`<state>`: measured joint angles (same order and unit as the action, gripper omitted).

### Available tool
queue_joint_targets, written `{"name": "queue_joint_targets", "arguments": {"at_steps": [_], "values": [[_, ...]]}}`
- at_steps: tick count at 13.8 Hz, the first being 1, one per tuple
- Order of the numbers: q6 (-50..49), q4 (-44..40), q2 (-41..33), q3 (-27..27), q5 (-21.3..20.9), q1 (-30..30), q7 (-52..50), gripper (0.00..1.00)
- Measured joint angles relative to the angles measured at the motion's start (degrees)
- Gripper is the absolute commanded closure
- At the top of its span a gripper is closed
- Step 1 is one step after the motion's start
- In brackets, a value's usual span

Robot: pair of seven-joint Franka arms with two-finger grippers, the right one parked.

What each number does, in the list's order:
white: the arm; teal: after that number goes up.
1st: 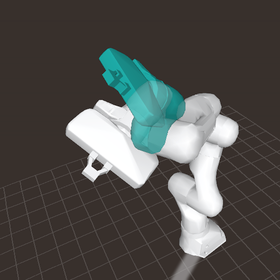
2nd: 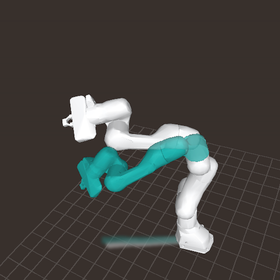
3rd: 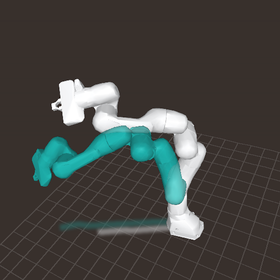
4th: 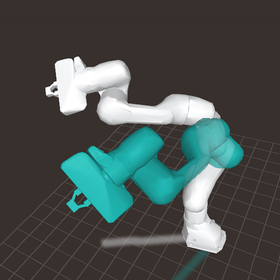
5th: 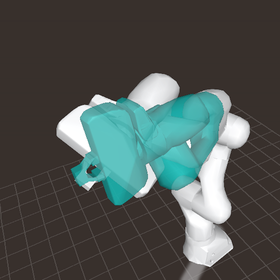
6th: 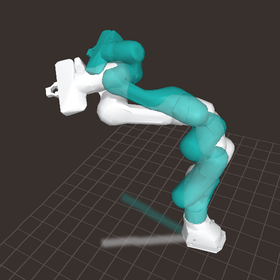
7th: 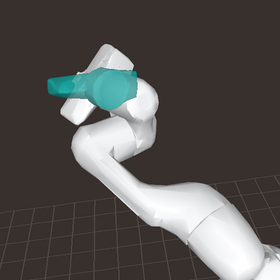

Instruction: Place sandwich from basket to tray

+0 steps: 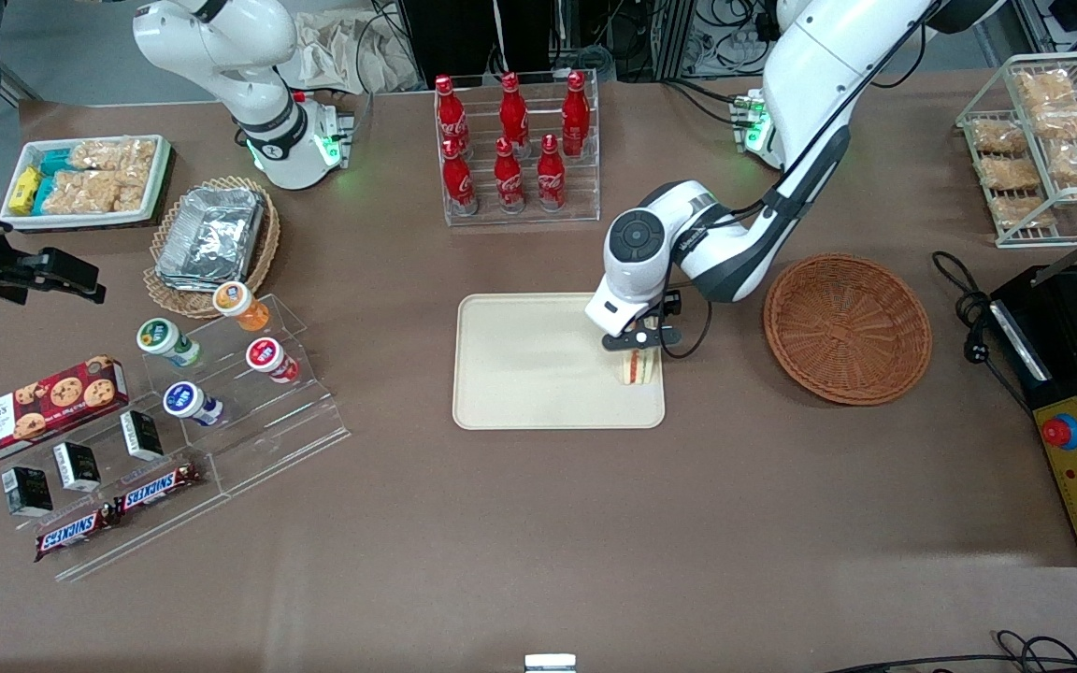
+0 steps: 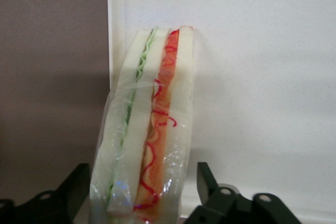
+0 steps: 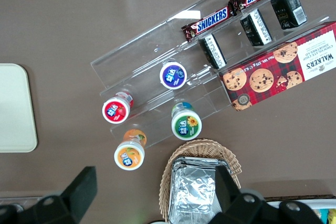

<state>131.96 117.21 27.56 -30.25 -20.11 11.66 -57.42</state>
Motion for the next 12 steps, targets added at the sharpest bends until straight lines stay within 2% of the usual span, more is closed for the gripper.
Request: {"name": "queue_joint_targets", "arguments": {"at_steps": [3, 7, 12], "values": [[-0.65, -0.84, -0.99, -0.03, -0.10, 0.00, -2.12, 0.00], [-7.52, -2.96, -6.76, -0.22, 0.16, 0.00, -3.75, 0.00], [-13.63, -3.78, -16.13, -0.09, 6.29, -1.13, -1.38, 0.00]]}}
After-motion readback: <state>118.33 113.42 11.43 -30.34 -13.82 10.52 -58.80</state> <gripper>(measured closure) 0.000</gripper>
